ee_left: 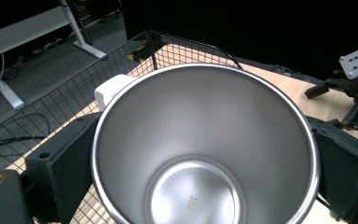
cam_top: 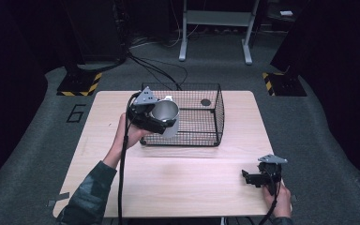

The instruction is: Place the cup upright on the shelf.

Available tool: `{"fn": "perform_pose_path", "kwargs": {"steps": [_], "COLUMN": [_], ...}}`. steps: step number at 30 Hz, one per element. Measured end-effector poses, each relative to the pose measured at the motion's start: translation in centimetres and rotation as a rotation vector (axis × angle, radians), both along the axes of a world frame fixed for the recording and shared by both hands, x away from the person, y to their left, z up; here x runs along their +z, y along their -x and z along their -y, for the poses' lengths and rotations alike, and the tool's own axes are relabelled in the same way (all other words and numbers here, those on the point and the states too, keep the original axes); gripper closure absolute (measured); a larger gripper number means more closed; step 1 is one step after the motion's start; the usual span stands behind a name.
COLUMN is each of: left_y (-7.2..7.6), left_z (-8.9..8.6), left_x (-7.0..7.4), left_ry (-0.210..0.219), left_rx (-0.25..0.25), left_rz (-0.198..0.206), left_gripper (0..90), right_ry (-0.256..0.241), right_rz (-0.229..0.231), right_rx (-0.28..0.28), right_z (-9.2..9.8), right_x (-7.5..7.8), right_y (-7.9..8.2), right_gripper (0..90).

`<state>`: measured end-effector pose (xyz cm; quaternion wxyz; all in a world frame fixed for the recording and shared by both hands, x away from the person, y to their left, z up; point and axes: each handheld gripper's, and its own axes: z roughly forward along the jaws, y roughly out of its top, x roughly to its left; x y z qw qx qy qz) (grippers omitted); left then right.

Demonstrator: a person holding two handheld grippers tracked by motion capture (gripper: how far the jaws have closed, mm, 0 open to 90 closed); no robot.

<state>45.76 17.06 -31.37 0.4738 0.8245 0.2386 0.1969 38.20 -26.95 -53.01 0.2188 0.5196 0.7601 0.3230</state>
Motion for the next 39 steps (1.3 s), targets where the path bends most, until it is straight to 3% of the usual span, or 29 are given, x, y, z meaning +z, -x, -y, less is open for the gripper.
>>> {"fn": "perform_pose_path", "kwargs": {"steps": [17, 31, 39], "left_y": [-3.0, -5.7, -6.8], "left_z": [1.3, 2.2, 2.3], "left_x": [-0.1, -1.3, -1.8], "left_ry": [-0.023, -0.048, -0.043], "left_rx": [0.007, 0.040, 0.063], "left_rz": [-0.005, -0.019, -0.030], "left_gripper": [6.3, 6.3, 6.3], "right_ry": [0.000, 0.000, 0.000], "right_rz": [0.000, 0.000, 0.000], "right_rx": [0.001, 0.001, 0.001], "right_z": [0.0, 0.0, 0.0], "right_x": [0.0, 0.0, 0.0], "right_y": [0.0, 0.0, 0.0], "right_gripper": [0.0, 0.0, 0.0]}}
